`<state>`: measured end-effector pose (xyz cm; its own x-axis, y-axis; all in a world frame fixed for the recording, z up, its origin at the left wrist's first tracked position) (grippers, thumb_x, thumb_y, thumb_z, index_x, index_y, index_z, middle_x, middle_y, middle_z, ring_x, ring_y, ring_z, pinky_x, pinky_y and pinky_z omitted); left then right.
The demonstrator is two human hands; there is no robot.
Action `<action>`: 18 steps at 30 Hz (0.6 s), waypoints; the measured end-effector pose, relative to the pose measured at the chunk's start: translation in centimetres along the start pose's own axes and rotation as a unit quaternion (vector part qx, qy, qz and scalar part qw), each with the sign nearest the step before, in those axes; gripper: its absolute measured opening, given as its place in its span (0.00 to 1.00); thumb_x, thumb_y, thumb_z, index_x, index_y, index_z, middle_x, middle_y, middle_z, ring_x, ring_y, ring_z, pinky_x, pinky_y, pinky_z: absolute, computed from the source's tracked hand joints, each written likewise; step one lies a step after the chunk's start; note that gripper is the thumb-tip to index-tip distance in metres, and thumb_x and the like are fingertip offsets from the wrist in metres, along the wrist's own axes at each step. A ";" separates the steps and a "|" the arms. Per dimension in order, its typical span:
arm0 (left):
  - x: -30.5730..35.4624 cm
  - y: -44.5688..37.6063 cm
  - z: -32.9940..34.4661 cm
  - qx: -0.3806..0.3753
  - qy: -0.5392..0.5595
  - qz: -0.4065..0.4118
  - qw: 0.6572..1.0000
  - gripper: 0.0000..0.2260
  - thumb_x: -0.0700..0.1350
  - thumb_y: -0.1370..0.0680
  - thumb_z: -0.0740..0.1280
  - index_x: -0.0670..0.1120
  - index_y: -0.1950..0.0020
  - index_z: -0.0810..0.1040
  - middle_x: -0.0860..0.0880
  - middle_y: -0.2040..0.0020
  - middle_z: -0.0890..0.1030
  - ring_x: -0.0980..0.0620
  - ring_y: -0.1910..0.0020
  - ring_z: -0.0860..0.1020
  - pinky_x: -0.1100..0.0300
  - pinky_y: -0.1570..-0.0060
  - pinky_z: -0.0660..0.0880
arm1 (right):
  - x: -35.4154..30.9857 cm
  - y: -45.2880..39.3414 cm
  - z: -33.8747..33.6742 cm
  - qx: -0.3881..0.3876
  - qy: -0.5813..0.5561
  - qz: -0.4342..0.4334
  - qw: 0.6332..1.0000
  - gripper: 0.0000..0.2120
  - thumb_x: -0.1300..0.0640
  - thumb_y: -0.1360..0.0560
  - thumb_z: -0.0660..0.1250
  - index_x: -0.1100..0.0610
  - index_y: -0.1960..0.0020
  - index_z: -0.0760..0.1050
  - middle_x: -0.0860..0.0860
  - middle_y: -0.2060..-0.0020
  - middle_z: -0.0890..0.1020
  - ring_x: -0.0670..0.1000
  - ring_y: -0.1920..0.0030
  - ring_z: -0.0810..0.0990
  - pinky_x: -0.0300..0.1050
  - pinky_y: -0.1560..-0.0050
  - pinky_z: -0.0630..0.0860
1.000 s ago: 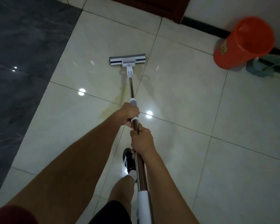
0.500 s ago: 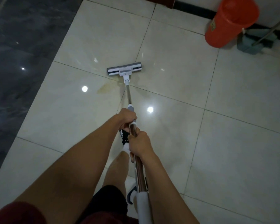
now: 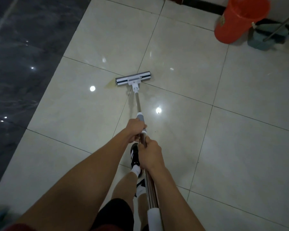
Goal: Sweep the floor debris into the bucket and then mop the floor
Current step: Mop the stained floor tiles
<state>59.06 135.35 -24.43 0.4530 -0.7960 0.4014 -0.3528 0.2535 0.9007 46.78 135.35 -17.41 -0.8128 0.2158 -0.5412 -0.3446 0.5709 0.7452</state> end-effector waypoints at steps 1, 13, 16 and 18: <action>0.6 -0.5 -0.2 0.008 0.011 0.007 1.000 0.06 0.37 0.21 0.68 0.39 0.46 0.76 0.38 0.53 0.81 0.46 0.63 0.79 0.57 0.72 0.75 | -0.4 -0.7 -0.2 0.001 0.001 0.007 1.000 0.13 0.54 0.19 0.61 0.56 0.37 0.76 0.54 0.51 0.82 0.54 0.54 0.82 0.48 0.51 0.81; 6.5 -6.4 -0.4 -0.009 0.086 0.018 0.996 0.12 0.38 0.24 0.69 0.38 0.42 0.74 0.36 0.51 0.82 0.44 0.64 0.81 0.53 0.70 0.79 | -4.9 -7.6 -3.0 -0.011 0.052 0.006 0.999 0.14 0.54 0.20 0.64 0.55 0.35 0.74 0.57 0.54 0.82 0.56 0.67 0.83 0.48 0.67 0.82; 5.9 -6.2 0.5 -0.015 0.089 0.007 0.996 0.14 0.39 0.24 0.70 0.38 0.40 0.74 0.36 0.49 0.82 0.45 0.67 0.81 0.53 0.72 0.80 | -4.7 -6.4 -3.7 -0.022 0.068 0.003 0.997 0.18 0.60 0.22 0.65 0.54 0.32 0.72 0.58 0.56 0.81 0.56 0.66 0.82 0.51 0.65 0.83; 5.6 -5.4 0.8 -0.011 0.099 0.008 0.995 0.12 0.38 0.24 0.70 0.38 0.42 0.75 0.36 0.52 0.82 0.45 0.68 0.80 0.52 0.71 0.80 | -4.5 -5.4 -3.9 -0.030 0.071 -0.003 0.997 0.22 0.64 0.24 0.63 0.55 0.30 0.72 0.59 0.56 0.80 0.57 0.63 0.81 0.57 0.58 0.84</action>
<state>62.82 129.09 -27.22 0.6002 -0.6686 0.4391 -0.3444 0.2795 0.8963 50.44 128.17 -17.51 -0.8676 0.0952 -0.4882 -0.3738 0.5227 0.7662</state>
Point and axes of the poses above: each hand's wrist, its own y-axis away from the middle knuckle, its own z-axis out of the palm, x = y × z, the point moved 5 cm from there along -y, towards the middle knuckle
